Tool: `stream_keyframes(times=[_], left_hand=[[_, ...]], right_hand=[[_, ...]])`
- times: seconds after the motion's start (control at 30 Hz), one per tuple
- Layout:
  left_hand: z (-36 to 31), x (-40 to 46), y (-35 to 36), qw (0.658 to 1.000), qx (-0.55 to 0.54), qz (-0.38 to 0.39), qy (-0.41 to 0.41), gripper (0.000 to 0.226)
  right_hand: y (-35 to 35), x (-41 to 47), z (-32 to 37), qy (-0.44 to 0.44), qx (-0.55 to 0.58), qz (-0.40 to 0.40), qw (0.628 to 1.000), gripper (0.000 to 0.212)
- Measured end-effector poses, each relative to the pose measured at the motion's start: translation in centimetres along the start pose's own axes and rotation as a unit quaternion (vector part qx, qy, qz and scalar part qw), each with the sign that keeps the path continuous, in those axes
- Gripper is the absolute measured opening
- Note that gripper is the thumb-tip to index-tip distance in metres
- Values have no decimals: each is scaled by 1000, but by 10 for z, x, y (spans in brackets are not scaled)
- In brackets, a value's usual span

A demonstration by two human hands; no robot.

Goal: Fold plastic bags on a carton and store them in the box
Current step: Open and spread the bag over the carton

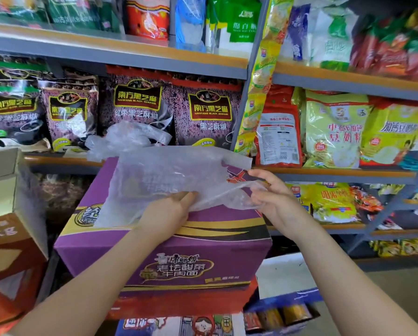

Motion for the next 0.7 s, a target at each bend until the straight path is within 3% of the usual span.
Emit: stream_keyframes(times=[0.07,0.13,0.23,0.3,0.37,0.43,0.53,0.63,0.7], left_hand=[[5,-5,-2,998,35,-27,42,48],[12,-12,-6,991,115,-48,55,51],[23,-18,-10,985,157,-46,54,64],[29,-20,-7,987,154,-15,42,77],[29,-23,-6,994,106,18,26,77],[34,-22,-7,999,32,-7,7,73],[40,-24,-9,998,-44,-24,43,64],[48,-33,-18,991,-98,-51,69,40],[49,-42,-24,989,-77,-96,80,17]], right_hand=[[-12,-4,0,34,-142,-44,988,38],[-26,-8,0,64,-293,-91,950,34],[-53,-9,-10,132,-420,-154,884,33],[-55,-5,-16,225,-512,-135,818,28],[-38,-3,-20,290,-609,-62,736,43],[-3,0,-18,213,-701,5,681,61],[56,5,-19,10,-781,88,618,54],[83,20,-35,-47,-808,82,582,50],[95,29,-42,-59,-820,50,567,38]])
Point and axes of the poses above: each hand's wrist, its own x-axis towards the middle knuckle, its own y-axis out of the palm, z = x × y, the point moved 3 cm from there along x, towards the middle knuckle, and after that the axes turned 15 degrees about z, right-handed, at the moved point
